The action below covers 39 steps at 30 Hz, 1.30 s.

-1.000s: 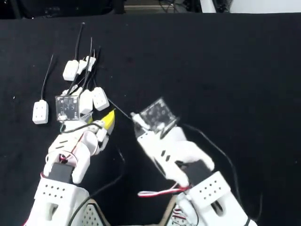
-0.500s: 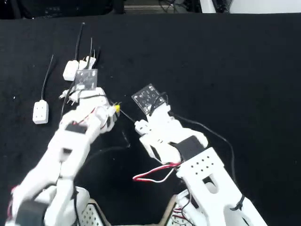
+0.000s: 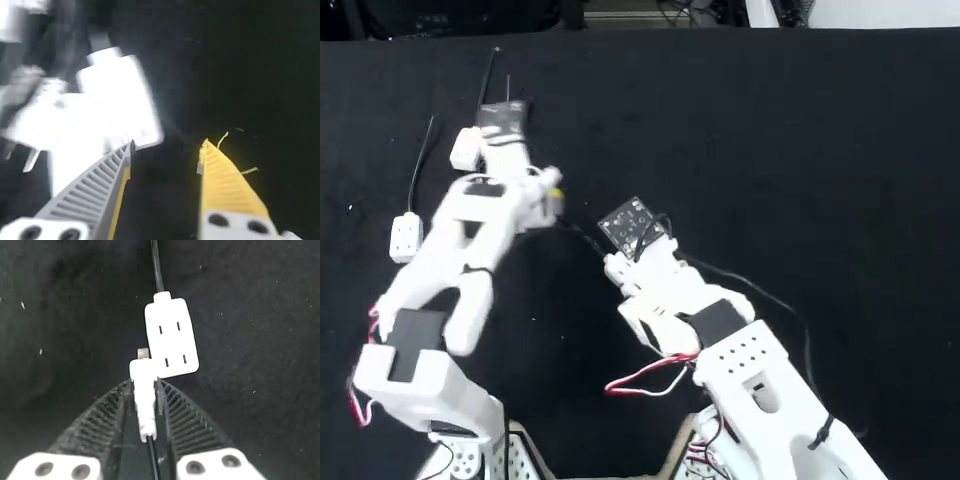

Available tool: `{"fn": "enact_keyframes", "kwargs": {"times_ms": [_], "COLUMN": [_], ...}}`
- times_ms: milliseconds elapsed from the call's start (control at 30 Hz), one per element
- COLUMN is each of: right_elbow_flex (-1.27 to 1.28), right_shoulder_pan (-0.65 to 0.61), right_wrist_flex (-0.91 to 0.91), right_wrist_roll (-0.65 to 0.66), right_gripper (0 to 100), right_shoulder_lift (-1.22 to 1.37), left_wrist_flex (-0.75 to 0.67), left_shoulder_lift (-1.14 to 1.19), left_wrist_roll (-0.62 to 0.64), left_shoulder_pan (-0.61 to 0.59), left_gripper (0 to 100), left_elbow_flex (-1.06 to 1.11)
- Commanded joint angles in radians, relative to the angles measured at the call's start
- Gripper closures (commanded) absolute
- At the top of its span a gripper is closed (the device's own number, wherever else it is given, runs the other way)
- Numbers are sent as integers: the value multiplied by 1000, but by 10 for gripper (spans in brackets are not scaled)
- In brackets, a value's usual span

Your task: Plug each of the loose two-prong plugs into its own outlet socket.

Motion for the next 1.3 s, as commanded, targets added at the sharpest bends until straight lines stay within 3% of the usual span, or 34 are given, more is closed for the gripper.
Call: {"fn": "enact_keyframes", "kwargs": {"times_ms": [0, 300, 600, 733, 900, 1267], "right_elbow_flex": [-27, -42, -130, -25, 38, 128], "right_shoulder_pan": [17, 41, 40, 44, 43, 61], "right_wrist_flex": [-21, 32, 192, 104, 44, -120], "right_wrist_roll": [6, 12, 14, 15, 8, -48], "right_gripper": [988, 988, 988, 988, 988, 988], "right_shoulder_lift": [2, -7, -120, -120, -122, -120], "left_wrist_flex": [26, 69, 345, 233, 95, 195], "left_shoulder_lift": [0, -11, -43, 25, 135, 147], "left_wrist_roll": [-94, -167, -120, -120, -120, -77], "left_shoulder_pan": [-145, -171, -10, 84, 117, 111], "left_gripper": [777, 777, 777, 777, 777, 777], "left_elbow_flex": [-74, -134, -437, -355, -295, -139]}}
